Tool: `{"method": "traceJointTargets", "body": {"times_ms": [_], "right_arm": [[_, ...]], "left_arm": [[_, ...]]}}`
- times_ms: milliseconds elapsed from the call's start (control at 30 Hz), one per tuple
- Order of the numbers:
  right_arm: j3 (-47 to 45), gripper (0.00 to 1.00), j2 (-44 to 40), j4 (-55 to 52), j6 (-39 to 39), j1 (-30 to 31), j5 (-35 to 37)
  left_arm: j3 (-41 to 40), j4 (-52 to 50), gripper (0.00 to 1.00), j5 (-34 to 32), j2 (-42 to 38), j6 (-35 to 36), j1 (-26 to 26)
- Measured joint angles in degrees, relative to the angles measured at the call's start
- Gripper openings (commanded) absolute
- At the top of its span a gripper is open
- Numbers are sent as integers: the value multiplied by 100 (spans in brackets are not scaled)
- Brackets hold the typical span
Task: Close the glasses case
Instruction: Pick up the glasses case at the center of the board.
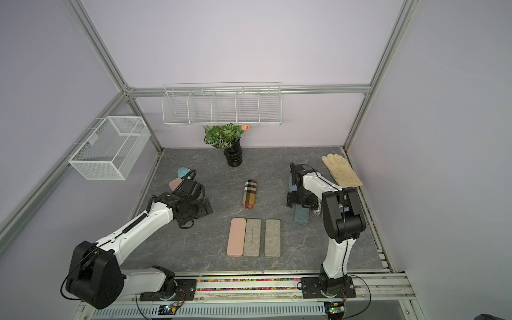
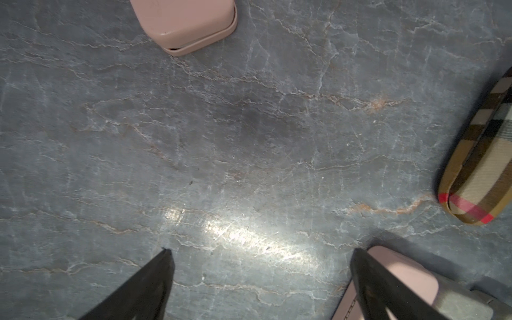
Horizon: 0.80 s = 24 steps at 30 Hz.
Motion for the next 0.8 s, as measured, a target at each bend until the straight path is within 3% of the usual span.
{"method": "traceJointTargets", "body": {"times_ms": [167, 467, 800], "right_arm": [[-396, 60, -229, 251, 46, 9, -146], [-1858, 59, -1753, 245, 551, 776, -363], [-2208, 59, -2500, 168, 1025, 1349, -533]], "left_arm": [[168, -55, 100, 0, 151, 70, 529], [1364, -221, 100, -212, 1434, 365, 1207], [2138, -28, 100, -302, 2741, 706, 1880]]}}
